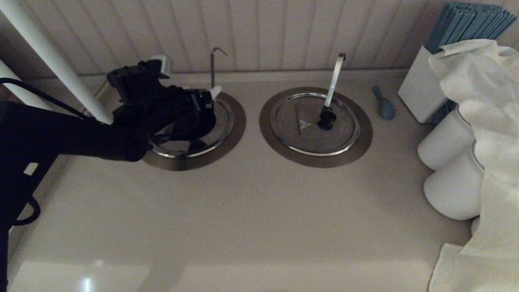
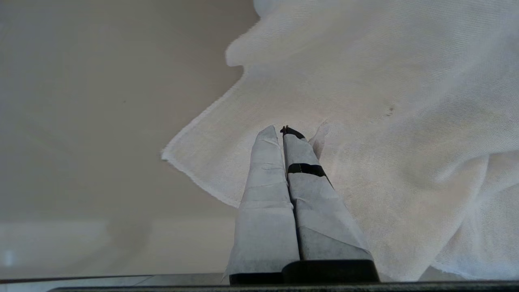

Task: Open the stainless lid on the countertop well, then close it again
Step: Stir with a spoon

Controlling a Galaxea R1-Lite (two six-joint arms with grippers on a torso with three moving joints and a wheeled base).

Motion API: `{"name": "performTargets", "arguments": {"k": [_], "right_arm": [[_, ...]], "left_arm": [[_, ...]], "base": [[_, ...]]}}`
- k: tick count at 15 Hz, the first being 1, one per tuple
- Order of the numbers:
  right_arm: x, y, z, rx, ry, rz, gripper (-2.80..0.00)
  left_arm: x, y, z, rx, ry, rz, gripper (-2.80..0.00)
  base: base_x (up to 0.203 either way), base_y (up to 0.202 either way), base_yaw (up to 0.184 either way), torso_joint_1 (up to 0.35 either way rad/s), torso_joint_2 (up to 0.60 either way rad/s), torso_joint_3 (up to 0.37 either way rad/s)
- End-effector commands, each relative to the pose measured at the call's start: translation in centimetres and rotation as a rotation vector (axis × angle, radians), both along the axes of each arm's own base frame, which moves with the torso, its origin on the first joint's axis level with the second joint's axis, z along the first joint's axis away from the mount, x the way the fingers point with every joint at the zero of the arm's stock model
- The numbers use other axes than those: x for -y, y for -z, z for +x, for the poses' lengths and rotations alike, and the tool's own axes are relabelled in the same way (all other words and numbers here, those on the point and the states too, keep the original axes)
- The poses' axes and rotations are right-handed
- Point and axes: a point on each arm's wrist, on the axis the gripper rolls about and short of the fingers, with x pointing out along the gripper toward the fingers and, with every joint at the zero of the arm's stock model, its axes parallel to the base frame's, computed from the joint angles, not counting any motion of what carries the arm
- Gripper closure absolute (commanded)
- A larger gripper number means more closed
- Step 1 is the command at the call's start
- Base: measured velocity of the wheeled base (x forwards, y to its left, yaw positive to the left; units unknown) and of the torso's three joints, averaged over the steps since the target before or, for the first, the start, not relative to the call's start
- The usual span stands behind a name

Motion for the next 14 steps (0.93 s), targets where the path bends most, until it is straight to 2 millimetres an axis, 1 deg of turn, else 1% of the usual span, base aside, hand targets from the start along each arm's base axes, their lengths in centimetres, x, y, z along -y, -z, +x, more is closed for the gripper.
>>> {"name": "performTargets", "arguments": {"k": [1, 5, 7, 9, 10, 14], "right_arm": [[0.0, 0.0, 0.0, 0.0, 0.0, -0.001, 0.0], [0.0, 0.0, 0.0, 0.0, 0.0, -0.001, 0.0], [0.0, 0.0, 0.0, 0.0, 0.0, -0.001, 0.0], [0.0, 0.0, 0.0, -0.001, 0.0, 0.001, 0.0], [0.0, 0.0, 0.0, -0.002, 0.0, -0.001, 0.0], [0.0, 0.0, 0.0, -0.002, 0.0, 0.0, 0.0]], "left_arm": [[0.5, 1.1, 1.1, -0.01, 0.007, 0.001, -2.8], [0.7, 1.7, 1.8, -0.01, 0.004, -0.002, -2.8], [0.8, 2.0, 2.5, -0.005, -0.012, -0.003, -2.8], [1.6, 2.6, 3.6, -0.001, -0.063, -0.015, -2.8], [1.9, 2.8, 3.7, -0.002, -0.063, -0.016, -2.8], [2.0, 2.7, 3.7, 0.005, -0.062, -0.018, -2.8]], "base": [[0.0, 0.0, 0.0, 0.0, 0.0, 0.0], [0.0, 0.0, 0.0, 0.0, 0.0, 0.0], [0.0, 0.0, 0.0, 0.0, 0.0, 0.0], [0.0, 0.0, 0.0, 0.0, 0.0, 0.0], [0.0, 0.0, 0.0, 0.0, 0.0, 0.0], [0.0, 0.0, 0.0, 0.0, 0.0, 0.0]]}}
